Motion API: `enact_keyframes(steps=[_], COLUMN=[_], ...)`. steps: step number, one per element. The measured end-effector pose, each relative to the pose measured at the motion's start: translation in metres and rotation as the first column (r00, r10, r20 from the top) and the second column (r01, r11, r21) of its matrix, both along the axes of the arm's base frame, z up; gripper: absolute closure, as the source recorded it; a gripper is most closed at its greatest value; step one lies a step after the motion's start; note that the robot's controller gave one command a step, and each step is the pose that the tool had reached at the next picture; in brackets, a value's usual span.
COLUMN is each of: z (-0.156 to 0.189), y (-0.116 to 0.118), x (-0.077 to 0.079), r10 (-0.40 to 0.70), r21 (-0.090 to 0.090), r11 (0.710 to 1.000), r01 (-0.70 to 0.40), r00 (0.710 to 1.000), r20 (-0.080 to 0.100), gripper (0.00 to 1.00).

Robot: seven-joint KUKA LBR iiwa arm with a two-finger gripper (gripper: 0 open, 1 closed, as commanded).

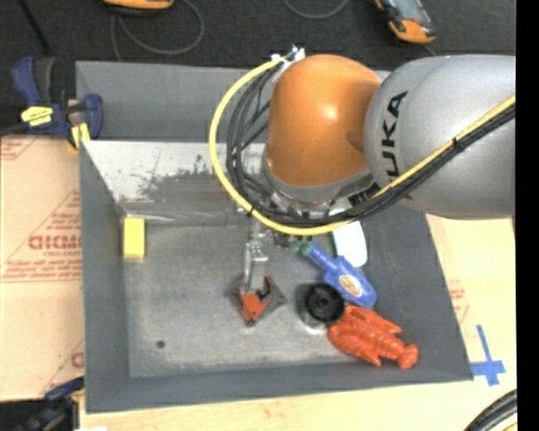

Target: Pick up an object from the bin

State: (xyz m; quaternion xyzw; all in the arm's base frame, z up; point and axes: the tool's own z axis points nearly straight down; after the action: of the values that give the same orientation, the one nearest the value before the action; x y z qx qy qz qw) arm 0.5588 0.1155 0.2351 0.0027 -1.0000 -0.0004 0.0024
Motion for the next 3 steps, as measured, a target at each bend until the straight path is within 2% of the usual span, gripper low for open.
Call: enact_keyframes(steps=[1,2,3], z=[0.005,-0.020,-0.046], y=[-0.001,-0.021,-0.038], x=[0.001,-0.025,-0.017], r10=[-0.003,0.050,0.011], r21=[0.001,0.000,0.001], r11=[1.000,0.999,1.000], r01=[0.003,-0.050,-0.011], r00=[1.000,0.999,1.000], r20=[0.008,0.013,0.007], gripper=[0.00,0.00,0.00])
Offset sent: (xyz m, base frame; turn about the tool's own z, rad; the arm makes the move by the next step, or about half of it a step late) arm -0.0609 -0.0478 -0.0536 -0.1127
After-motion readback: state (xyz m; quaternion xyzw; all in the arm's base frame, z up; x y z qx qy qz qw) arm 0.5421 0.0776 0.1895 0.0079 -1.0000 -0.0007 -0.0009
